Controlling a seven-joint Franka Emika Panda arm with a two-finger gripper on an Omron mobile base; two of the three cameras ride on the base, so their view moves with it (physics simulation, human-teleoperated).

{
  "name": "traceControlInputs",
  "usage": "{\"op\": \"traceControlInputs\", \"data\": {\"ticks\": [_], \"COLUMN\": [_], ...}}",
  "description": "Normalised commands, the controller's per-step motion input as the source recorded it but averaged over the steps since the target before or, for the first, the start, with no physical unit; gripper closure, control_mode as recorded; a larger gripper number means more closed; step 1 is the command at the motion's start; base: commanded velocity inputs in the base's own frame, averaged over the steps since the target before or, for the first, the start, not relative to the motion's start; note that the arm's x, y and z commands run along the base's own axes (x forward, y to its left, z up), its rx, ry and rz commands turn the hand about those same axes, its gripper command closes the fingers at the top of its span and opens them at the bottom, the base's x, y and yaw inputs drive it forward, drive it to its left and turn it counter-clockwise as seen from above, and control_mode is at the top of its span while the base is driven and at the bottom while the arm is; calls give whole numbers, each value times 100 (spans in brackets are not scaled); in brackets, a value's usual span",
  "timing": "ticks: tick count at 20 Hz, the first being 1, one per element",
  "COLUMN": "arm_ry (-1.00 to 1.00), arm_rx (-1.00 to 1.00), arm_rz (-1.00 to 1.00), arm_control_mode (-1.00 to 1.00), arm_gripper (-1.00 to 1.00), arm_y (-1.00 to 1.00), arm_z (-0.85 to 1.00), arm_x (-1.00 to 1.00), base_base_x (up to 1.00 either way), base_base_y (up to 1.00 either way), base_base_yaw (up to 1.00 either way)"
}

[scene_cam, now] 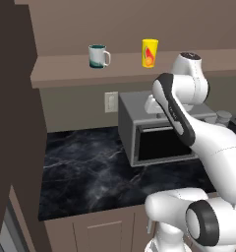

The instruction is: There is a tray on the dining counter. Grab the cup, mug, and pitcher and place them on the tray. The pitcher may be placed next to the tray if it cannot fit the tray.

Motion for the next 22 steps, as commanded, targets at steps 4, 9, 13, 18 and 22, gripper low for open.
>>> {"op": "traceControlInputs", "data": {"ticks": [4,9,13,18,22], "arm_ry": [-1,-8,-11,-15,-20], "arm_rx": [0,0,1,6,10], "arm_rz": [-4,-6,-9,-11,-13], "arm_control_mode": [-100,-100,-100,-100,-100], "arm_gripper": [-100,-100,-100,-100,-100], "arm_y": [0,-3,-9,-23,-33], "arm_z": [0,9,21,21,24], "arm_x": [0,-5,-16,-30,-28], "base_base_x": [0,0,0,0,0], "base_base_y": [0,0,0,0,0], "base_base_yaw": [0,0,0,0,0]}}
